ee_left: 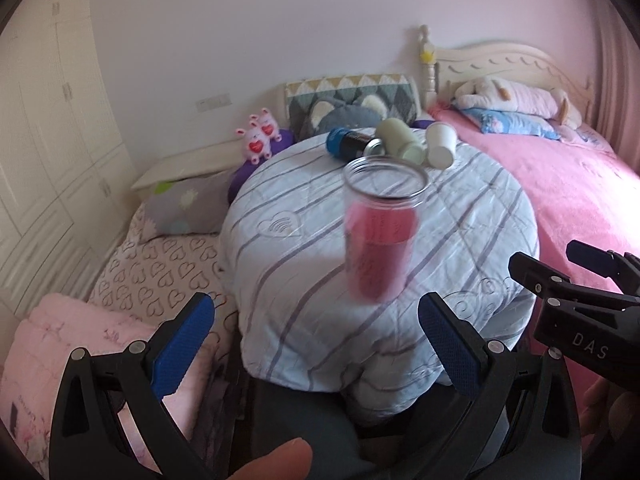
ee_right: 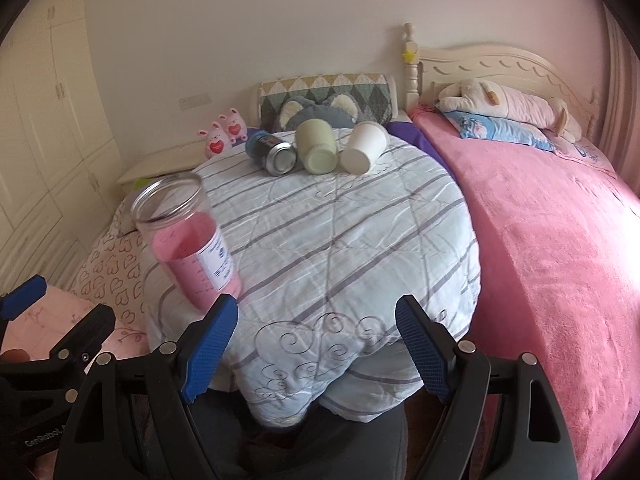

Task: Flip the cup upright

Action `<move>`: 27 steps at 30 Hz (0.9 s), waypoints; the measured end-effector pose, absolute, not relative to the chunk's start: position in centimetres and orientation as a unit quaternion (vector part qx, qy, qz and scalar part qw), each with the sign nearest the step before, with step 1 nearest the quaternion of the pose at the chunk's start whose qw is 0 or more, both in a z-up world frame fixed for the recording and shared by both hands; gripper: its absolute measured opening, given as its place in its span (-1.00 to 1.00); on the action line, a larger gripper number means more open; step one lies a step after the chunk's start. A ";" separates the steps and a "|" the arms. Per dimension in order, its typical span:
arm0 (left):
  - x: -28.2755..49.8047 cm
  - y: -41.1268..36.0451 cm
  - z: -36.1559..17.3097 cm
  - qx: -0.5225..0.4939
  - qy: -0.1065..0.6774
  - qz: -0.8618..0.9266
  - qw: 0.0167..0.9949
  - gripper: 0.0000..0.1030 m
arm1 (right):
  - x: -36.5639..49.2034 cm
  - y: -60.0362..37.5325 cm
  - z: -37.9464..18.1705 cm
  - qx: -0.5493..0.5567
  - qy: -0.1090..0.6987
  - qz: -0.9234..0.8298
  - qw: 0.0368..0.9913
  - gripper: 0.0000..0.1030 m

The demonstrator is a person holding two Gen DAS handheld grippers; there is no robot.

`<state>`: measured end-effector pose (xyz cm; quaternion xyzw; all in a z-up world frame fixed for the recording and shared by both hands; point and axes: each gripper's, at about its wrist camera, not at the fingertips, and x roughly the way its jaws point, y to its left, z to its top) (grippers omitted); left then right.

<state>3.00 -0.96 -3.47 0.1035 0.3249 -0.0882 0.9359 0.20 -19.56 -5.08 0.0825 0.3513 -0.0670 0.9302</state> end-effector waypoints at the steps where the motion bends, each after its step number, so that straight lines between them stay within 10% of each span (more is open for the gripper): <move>1: 3.0 -0.8 -3.4 0.103 0.327 -0.086 0.935 1.00 | 0.2 -19.3 -5.1 0.082 0.352 -0.065 0.930 0.60; 27: 3.1 -1.2 -3.6 0.112 0.341 -0.091 0.929 1.00 | 0.1 -19.1 -5.5 0.087 0.354 -0.065 0.929 0.60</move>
